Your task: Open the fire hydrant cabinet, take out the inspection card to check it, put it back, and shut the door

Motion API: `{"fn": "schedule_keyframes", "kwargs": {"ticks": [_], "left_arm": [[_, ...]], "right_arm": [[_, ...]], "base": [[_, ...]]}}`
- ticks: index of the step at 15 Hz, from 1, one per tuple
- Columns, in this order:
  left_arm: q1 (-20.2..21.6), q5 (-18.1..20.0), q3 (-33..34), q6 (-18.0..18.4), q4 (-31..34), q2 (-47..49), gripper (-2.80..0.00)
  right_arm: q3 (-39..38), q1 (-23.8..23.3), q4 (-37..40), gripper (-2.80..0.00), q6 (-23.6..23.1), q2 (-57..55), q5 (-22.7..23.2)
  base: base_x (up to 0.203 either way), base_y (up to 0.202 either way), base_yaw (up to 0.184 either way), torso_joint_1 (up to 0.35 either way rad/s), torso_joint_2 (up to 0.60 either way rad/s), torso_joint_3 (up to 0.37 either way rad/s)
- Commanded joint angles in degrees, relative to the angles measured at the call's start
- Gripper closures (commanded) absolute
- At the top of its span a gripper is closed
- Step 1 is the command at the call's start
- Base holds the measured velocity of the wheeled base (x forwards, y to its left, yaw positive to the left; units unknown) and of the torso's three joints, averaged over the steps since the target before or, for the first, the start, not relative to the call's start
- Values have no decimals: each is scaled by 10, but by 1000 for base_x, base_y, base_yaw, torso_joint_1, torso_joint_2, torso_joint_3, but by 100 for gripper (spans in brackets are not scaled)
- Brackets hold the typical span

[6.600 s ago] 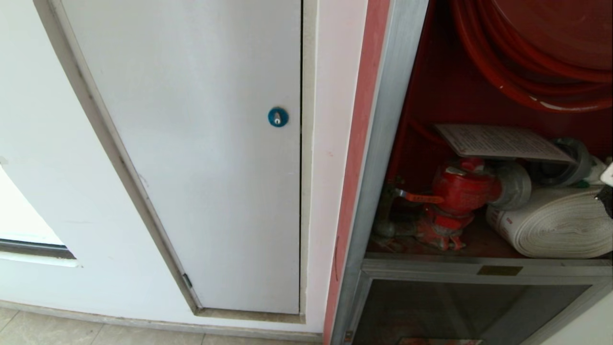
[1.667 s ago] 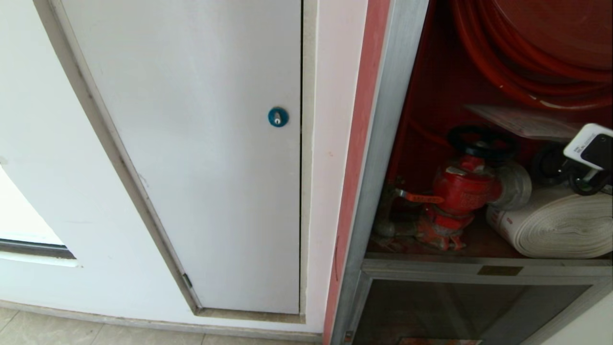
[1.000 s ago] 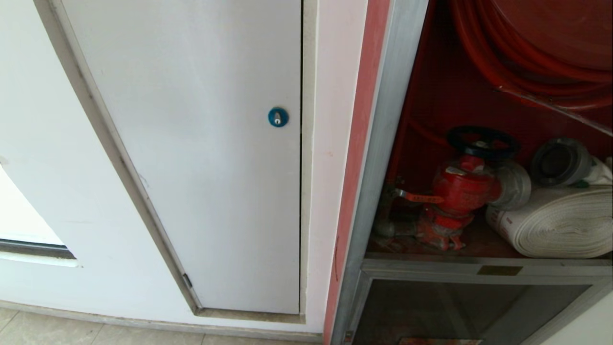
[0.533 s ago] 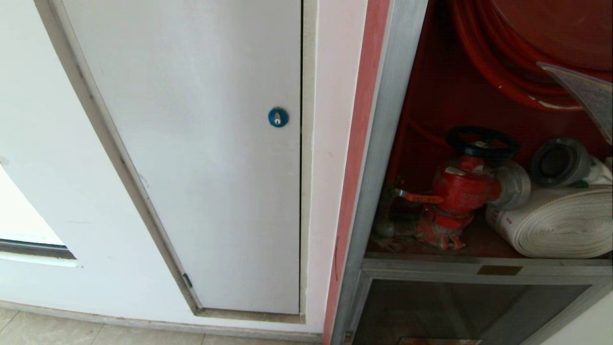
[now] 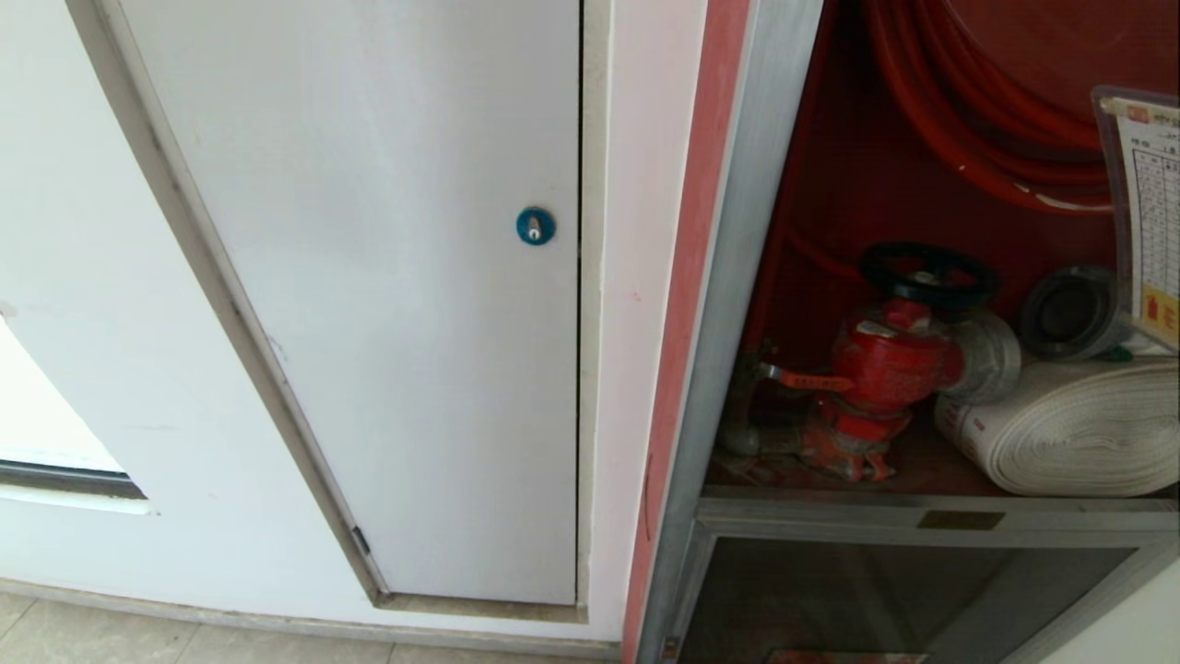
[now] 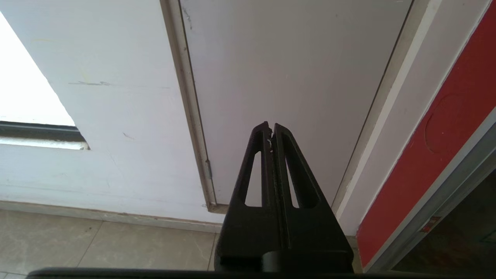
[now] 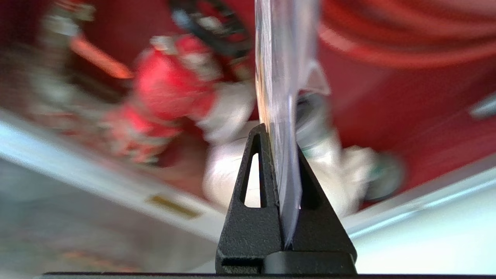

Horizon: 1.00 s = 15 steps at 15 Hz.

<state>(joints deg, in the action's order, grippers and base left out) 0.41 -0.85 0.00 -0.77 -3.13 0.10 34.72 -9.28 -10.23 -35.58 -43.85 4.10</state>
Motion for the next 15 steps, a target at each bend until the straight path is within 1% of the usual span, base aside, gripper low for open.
{"fn": "schedule_keyframes", "kwargs": {"ticks": [1,4,6,9,11,13,15], "left_arm": [[0,0,11,0,-1,0,0],[0,0,11,0,0,0,0],[0,0,11,0,0,0,0],[0,0,11,0,0,0,0],[0,0,11,0,-1,0,0],[0,0,11,0,0,0,0],[0,0,11,0,0,0,0]], "right_arm": [[0,2,17,0,28,5,10],[0,11,52,0,93,18,67],[0,12,81,0,113,20,102],[1,14,126,0,125,18,157],[5,27,151,0,146,9,179],[11,52,157,0,187,-3,188],[14,79,158,0,218,-9,201]], "base": [[0,0,0,0,0,0],[0,0,0,0,0,0],[0,0,0,0,0,0],[0,0,0,0,0,0],[0,0,0,0,0,0],[0,0,0,0,0,0],[0,0,0,0,0,0]]}}
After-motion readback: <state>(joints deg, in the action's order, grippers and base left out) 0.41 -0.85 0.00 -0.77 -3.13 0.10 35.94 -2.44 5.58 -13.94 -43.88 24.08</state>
